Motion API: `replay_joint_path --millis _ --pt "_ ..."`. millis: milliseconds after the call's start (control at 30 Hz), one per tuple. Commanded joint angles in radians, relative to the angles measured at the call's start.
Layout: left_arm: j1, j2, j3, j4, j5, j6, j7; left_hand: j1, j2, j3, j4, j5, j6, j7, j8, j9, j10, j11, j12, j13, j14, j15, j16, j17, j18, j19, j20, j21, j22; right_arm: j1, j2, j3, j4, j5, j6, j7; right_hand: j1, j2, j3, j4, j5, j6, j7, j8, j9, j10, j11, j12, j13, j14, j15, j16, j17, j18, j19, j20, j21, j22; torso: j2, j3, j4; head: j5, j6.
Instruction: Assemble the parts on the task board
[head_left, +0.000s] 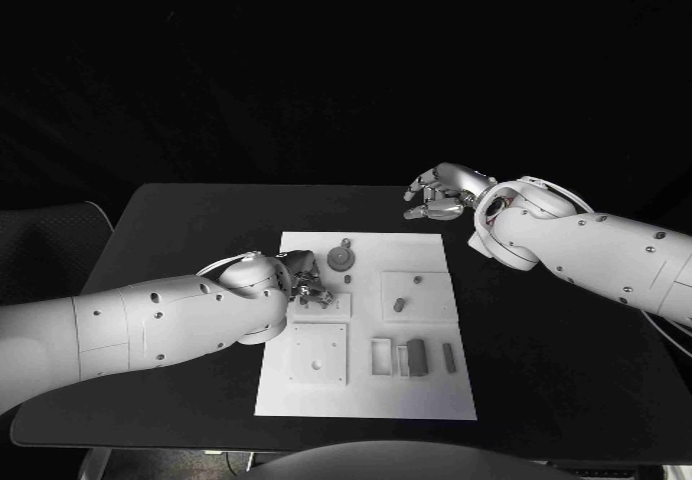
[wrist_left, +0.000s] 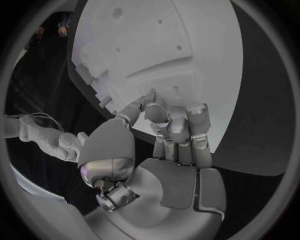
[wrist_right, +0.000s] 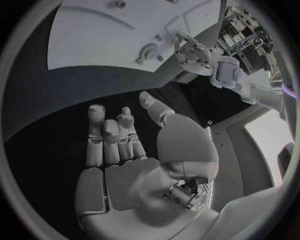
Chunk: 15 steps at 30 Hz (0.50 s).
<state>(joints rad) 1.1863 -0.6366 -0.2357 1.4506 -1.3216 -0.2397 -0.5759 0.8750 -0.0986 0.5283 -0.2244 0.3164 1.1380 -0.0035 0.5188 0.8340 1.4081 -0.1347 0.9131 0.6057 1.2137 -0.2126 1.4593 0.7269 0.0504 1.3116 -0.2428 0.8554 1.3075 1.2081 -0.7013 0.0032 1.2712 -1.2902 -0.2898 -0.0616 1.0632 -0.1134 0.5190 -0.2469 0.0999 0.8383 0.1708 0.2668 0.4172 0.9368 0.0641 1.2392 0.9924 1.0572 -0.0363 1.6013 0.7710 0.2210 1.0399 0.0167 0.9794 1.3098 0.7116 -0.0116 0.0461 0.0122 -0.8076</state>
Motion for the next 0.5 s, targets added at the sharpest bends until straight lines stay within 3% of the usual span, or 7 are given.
replay_joint_path --millis 33,500 --pt "-0.003 -0.004 -0.002 0.002 -0.008 -0.001 -0.011 0.054 0.059 0.034 -0.031 0.007 0.130 -0.040 0.004 0.002 -0.014 -0.007 0.004 -0.001 0.019 -0.026 0.003 -0.001 0.015 0.006 -0.001 0.005 0.018 -0.001 0.000 0.000 0.000 0.001 0.012 0.003 -0.009 0.001 0.000 0.005 0.004 0.001 0.005 -0.004 -0.002 -0.005 0.001 0.003 -0.001 0.002 -0.004 -0.004 0.001 0.041 -0.001 -0.007 -0.004 0.008 0.000 -0.0003 0.0002 0.001 0.001" --pt "-0.004 -0.008 -0.002 0.011 0.009 0.009 -0.012 0.052 0.060 0.035 -0.031 0.008 0.130 -0.041 0.005 0.002 -0.014 -0.007 0.005 -0.001 0.019 -0.026 0.004 -0.001 0.015 0.006 -0.001 0.005 0.018 -0.001 0.000 0.000 0.000 0.001 0.014 0.001 -0.009 0.001 0.000 0.005 0.004 0.000 0.005 -0.004 -0.002 -0.006 0.001 0.004 -0.002 0.002 -0.004 -0.004 0.001 0.041 -0.001 -0.008 -0.005 0.009 0.000 -0.0003 0.0002 0.002 0.000"
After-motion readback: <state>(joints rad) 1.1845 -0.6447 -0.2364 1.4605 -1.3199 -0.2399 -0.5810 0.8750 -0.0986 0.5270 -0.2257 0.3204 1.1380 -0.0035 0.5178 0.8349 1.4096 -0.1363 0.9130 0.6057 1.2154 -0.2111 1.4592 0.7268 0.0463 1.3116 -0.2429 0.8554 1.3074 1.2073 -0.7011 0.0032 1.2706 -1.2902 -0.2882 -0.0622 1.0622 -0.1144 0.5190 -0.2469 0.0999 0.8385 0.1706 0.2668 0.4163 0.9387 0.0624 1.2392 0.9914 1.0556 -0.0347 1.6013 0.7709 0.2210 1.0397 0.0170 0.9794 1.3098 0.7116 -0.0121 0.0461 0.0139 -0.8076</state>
